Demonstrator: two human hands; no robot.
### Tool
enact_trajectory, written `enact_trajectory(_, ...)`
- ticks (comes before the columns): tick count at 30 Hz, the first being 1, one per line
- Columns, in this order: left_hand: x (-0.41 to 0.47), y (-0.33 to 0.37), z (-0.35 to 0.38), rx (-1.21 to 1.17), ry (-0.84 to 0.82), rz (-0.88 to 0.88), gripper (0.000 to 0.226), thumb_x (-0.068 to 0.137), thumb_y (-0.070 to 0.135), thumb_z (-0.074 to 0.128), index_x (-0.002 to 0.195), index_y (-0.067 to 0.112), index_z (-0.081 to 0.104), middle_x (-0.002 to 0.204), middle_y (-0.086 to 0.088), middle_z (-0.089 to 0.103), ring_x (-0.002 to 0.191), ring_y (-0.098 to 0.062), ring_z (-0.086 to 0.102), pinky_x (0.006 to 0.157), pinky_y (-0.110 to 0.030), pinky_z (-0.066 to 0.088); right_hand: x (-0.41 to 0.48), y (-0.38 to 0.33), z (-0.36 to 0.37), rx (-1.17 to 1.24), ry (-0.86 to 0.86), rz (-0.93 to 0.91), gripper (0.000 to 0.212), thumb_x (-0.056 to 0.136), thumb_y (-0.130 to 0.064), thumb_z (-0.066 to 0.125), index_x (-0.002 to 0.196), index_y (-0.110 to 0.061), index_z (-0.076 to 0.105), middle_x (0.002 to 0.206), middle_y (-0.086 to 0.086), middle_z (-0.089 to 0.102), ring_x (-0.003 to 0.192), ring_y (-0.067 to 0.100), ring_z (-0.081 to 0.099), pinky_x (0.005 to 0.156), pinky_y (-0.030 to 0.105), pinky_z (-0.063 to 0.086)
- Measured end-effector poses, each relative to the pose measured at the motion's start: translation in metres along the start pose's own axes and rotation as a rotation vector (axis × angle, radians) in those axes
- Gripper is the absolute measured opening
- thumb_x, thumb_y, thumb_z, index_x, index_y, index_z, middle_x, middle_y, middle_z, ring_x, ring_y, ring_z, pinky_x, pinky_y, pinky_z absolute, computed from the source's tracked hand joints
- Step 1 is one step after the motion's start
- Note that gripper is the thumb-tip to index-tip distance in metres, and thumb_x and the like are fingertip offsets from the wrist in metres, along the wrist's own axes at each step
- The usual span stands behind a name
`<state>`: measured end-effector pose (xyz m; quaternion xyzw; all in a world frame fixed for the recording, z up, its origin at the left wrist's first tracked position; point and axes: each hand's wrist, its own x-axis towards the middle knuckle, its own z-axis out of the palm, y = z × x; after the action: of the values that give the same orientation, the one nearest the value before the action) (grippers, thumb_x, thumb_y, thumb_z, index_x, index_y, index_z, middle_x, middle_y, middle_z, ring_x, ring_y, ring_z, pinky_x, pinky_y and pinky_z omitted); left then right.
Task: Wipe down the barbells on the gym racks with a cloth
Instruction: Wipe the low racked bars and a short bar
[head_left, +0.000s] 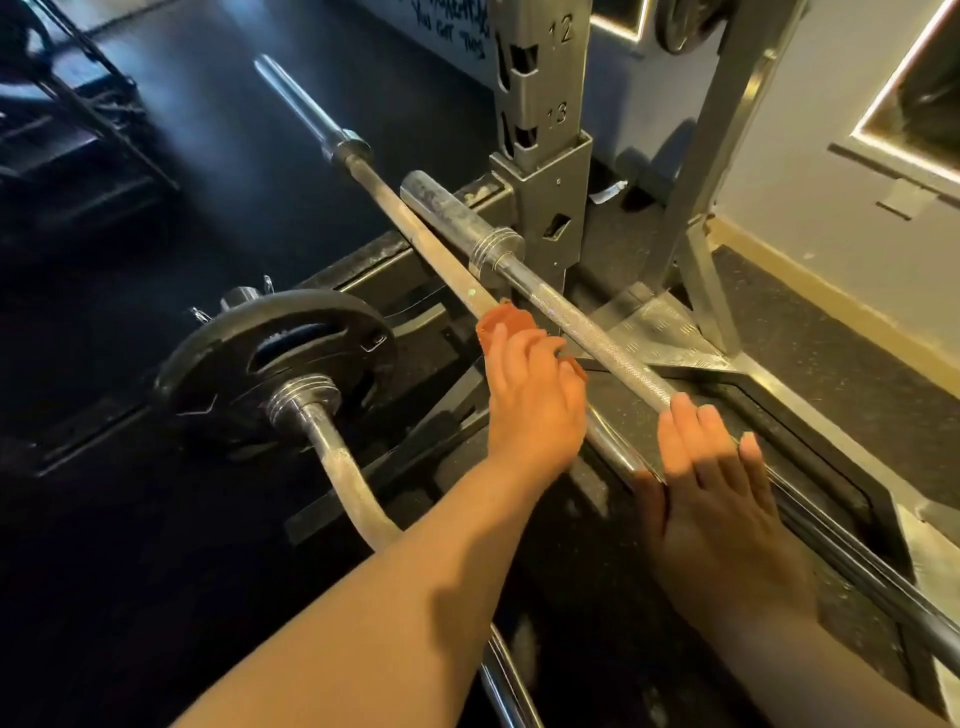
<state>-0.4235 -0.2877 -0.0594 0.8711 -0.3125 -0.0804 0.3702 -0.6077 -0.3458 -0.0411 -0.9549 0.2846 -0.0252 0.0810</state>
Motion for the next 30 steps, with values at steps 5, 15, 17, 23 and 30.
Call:
enact_trajectory(5,-0.001,0.012,0.002,-0.118,0.003,-0.094,0.033,0.106,0.018,0.039,0.138,0.013,0.045,0.158,-0.002,0.021,0.154,-0.022,-0.009,0.116,-0.03,0.003,-0.002,-0.002,0.0,-0.007,0.004,0.007,0.062,0.104,-0.047,0.02,0.155,-0.014,0.035,0.164,0.017,0.024,0.156,0.034,0.012,0.124,0.059,0.015)
enact_trajectory(15,-0.049,0.026,0.004,-0.025,-0.06,0.105,0.041,0.103,0.028,0.032,0.13,0.015,0.061,0.153,-0.004,0.04,0.151,-0.024,0.015,0.126,-0.051,0.01,0.003,0.0,-0.003,-0.207,-0.12,-0.031,0.062,0.102,-0.046,0.045,0.153,-0.013,0.041,0.166,0.019,0.021,0.154,0.04,0.015,0.122,0.062,0.019)
enact_trajectory(17,-0.022,0.011,-0.003,-0.041,-0.106,0.082,0.036,0.106,0.028,0.033,0.128,0.016,0.059,0.151,0.0,0.038,0.152,-0.019,0.006,0.126,-0.044,0.003,0.0,0.002,0.0,-0.092,-0.029,-0.044,0.059,0.105,-0.043,0.029,0.154,-0.012,0.04,0.166,0.014,0.022,0.156,0.034,0.011,0.125,0.057,0.012)
enact_trajectory(23,0.026,-0.008,-0.013,-0.218,-0.03,-0.087,0.029,0.107,0.022,0.04,0.132,0.017,0.053,0.158,0.003,0.023,0.153,-0.016,-0.011,0.116,-0.026,-0.004,0.0,-0.001,-0.005,0.008,-0.041,-0.03,0.058,0.107,-0.048,0.014,0.15,-0.021,0.042,0.165,0.004,0.028,0.157,0.026,0.01,0.125,0.05,0.002)
enact_trajectory(30,-0.023,0.001,0.009,0.06,-0.008,0.112,0.053,0.101,0.036,0.024,0.142,0.024,0.055,0.153,-0.003,0.045,0.149,-0.025,0.025,0.124,-0.046,0.015,0.003,-0.01,-0.021,0.229,-0.031,-0.163,0.046,0.101,-0.023,0.044,0.147,-0.018,0.048,0.143,0.004,0.055,0.133,0.021,0.053,0.109,0.042,0.044)
